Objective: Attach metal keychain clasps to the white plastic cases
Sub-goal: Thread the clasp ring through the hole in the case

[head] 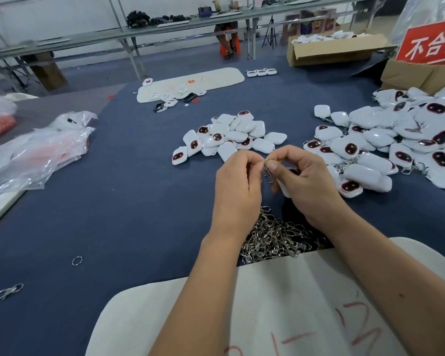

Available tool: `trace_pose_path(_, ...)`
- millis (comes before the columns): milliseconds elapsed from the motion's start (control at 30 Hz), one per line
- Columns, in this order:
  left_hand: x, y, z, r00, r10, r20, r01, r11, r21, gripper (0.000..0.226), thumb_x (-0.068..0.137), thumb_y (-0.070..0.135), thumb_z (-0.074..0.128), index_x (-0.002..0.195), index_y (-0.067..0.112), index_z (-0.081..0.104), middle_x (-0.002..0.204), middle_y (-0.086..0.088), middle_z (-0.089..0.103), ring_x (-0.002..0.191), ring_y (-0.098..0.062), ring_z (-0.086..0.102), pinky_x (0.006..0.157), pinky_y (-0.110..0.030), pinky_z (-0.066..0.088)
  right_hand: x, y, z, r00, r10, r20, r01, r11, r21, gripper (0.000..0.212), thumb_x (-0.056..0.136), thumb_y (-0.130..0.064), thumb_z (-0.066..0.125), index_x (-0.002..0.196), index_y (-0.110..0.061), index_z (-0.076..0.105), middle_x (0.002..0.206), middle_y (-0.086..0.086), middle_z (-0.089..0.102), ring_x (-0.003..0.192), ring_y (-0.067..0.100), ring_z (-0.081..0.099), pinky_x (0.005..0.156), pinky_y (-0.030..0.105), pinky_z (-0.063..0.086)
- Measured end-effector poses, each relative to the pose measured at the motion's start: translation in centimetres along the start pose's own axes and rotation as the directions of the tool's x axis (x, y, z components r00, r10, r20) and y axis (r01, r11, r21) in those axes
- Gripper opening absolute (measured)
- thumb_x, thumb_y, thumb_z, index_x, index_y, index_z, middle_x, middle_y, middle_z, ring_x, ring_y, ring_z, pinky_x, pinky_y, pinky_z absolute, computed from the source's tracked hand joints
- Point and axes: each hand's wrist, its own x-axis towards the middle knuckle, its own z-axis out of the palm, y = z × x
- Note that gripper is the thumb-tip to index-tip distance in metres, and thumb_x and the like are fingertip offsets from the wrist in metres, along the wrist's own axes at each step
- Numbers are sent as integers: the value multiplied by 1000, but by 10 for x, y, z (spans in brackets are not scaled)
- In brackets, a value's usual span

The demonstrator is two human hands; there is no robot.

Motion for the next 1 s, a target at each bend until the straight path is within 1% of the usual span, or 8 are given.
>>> trace_pose_path(233,0,1,0,999,-14,-40,15,1000,24,12,100,7,59,91,10,65,77,13,58,71,-7,52,65,-14,36,0,2,1,1000,-10,4,11,999,-51,14,101,-14,66,89,-19,69,61,2,62,57,21,53,58,33,39)
trace_pose_path(300,-1,0,-1,999,-3,-46,5,999,42,11,100,6,59,91,10,65,81,10,61,75,-8,54,67,-14,37,0,2,2,1000,-13,7,13,997,-81,13,102,-16,66,90,-21,69,60,6,61,56,22,49,56,31,37)
trace_pose_path(400,0,0,0,999,4,-48,-2,999,51,10,99,5,59,91,9,65,84,7,64,79,-9,56,69,-15,40,0,1,2,1000,-17,16,19,994,-109,12,103,-15,64,91,-18,68,62,-2,63,55,14,53,54,25,42)
trace_pose_path(567,1,-1,1,996,-66,-60,65,998,-17,12,100,7,60,91,13,66,81,10,65,73,-6,58,66,-11,40,-1,0,3,999,-1,55,7,993,-116,13,98,-28,66,92,-18,70,63,1,66,55,10,58,58,25,46)
trace_pose_path(667,2,-2,1,991,-121,-58,116,990,-81,12,100,9,60,91,15,66,79,9,67,71,-6,59,67,-13,44,-1,1,3,999,-14,38,19,990,-139,12,99,-20,68,88,-17,72,61,-7,64,53,6,55,58,18,43)
trace_pose_path(767,2,-2,1,989,-139,-42,134,985,-105,11,100,10,60,92,14,67,79,9,66,71,-6,58,68,-16,46,0,3,3,999,-48,-8,45,982,-184,14,98,-20,69,84,-21,72,59,-3,65,55,5,55,61,20,43)
trace_pose_path(900,2,-6,0,991,-137,-5,137,989,-55,14,101,11,58,91,19,64,83,11,66,75,-7,60,68,-14,45,0,4,5,997,-55,-47,39,957,-286,14,94,-18,73,84,-27,73,70,-15,69,66,3,62,69,27,49)
trace_pose_path(1000,1,-10,-2,993,-116,34,115,993,27,18,102,10,54,89,21,61,88,12,65,82,-14,63,72,-25,49,1,5,5,995,-43,-87,12,943,-334,17,92,-6,69,95,-23,70,89,-9,73,84,1,65,78,15,46)
